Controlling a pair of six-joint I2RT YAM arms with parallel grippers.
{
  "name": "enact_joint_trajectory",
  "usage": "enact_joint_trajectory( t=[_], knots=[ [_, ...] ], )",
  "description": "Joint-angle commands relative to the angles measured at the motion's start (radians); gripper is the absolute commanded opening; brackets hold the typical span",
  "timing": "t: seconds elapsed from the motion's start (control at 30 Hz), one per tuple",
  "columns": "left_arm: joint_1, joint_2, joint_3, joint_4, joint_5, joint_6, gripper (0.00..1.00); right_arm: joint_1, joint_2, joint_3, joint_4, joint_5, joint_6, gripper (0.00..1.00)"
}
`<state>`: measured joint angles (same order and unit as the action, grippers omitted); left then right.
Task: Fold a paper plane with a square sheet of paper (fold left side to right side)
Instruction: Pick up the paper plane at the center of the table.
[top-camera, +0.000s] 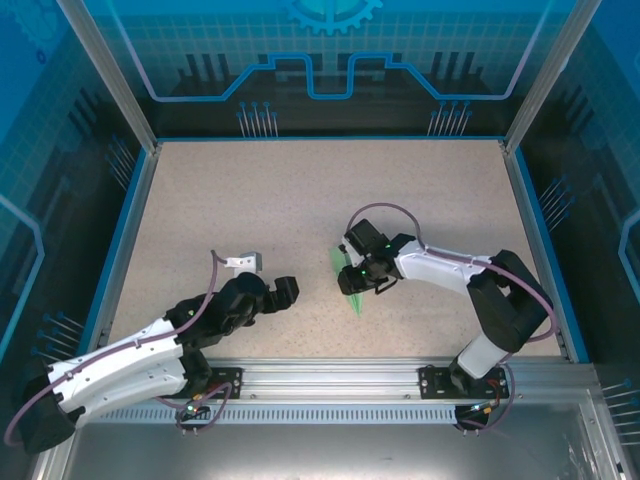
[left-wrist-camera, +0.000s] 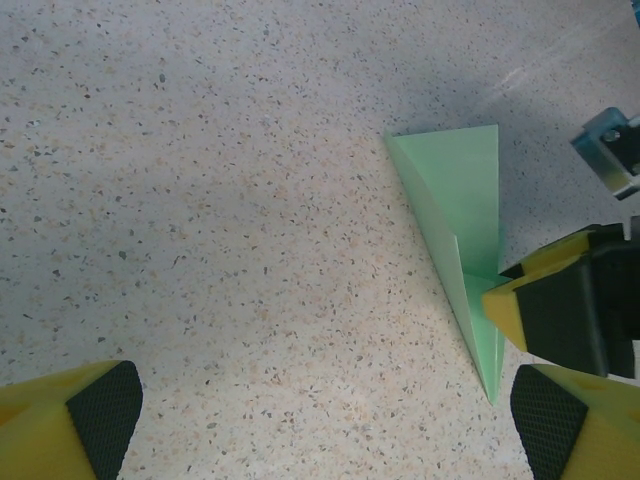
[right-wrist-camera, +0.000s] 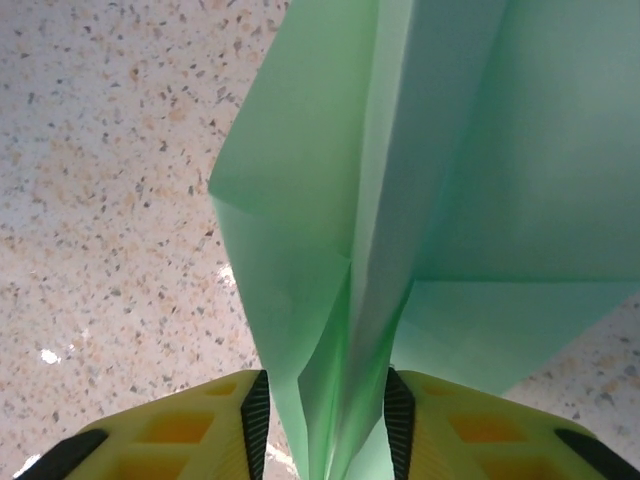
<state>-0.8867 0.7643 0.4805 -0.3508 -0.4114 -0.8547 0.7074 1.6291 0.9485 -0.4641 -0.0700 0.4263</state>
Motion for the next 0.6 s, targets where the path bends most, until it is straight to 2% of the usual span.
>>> enact_joint_trajectory(
  t=[0.0, 0.17, 0.3, 0.47, 0.57],
  knots=[
    [-0.002, -0.011, 0.01, 0.004, 0.002, 0.02, 0.99, 0.021, 0.042, 0.029, -0.029, 0.018, 0.006, 0.35],
    [-0.001, -0.012, 0.012, 0.004, 0.003, 0.023, 0.99, 0.027, 0.095, 0.047, -0.03, 0.033, 0.007, 0.29],
    [-0.001, -0.011, 0.013, 0.003, 0.003, 0.024, 0.99, 0.026, 0.098, 0.055, -0.021, 0.044, 0.02, 0.19],
    [-0.001, -0.01, 0.02, 0.02, 0.033, 0.057, 0.99, -0.04, 0.043, 0.074, 0.009, 0.042, 0.082, 0.12],
    [-0.001, 0.0, 0.025, 0.068, 0.094, 0.109, 0.99, -0.083, 0.057, 0.139, -0.036, 0.111, 0.109, 0.12]
  ],
)
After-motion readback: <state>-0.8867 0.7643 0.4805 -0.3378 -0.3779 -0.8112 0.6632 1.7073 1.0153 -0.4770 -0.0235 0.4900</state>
